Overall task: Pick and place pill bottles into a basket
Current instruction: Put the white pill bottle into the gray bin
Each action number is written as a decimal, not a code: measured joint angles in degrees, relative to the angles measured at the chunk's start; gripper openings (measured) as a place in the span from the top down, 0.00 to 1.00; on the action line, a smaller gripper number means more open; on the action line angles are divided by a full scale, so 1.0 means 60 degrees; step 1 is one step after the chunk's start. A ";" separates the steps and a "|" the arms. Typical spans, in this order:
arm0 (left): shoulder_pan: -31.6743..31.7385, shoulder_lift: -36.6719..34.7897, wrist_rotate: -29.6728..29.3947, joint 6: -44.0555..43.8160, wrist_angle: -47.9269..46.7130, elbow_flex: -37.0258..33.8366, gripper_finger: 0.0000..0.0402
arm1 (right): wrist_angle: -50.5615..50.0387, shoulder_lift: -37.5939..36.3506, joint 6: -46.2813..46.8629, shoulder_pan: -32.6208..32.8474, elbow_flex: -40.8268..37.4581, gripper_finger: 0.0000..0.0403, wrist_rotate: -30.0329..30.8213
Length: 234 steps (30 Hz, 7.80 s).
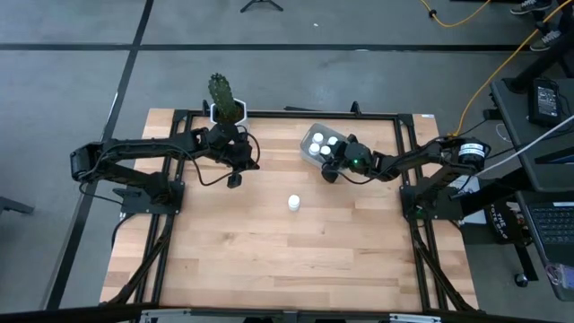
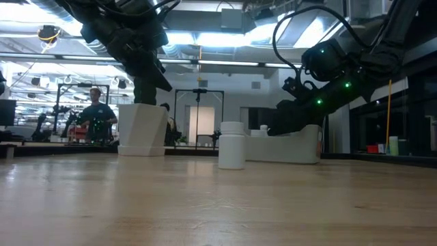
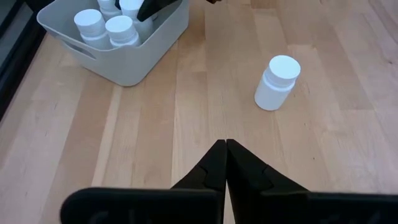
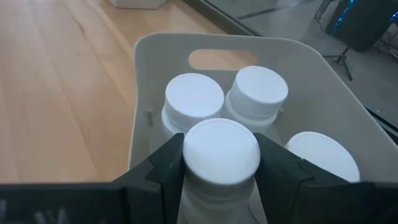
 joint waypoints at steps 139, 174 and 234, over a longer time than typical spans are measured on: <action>-0.2947 0.5581 -0.1585 -0.1469 1.2291 -0.3721 0.39 | -0.4215 -0.5246 -0.1208 0.0998 0.0324 0.97 -0.0648; -0.3247 0.7462 -0.1049 -0.1326 1.1496 -0.1538 0.39 | -0.4226 -0.5249 -0.1219 0.1002 0.0324 0.95 -0.0652; -0.3115 0.8860 -0.0389 -0.1566 0.9760 0.0959 0.39 | -0.4668 -0.5249 -0.1209 0.1002 0.0321 0.95 -0.0747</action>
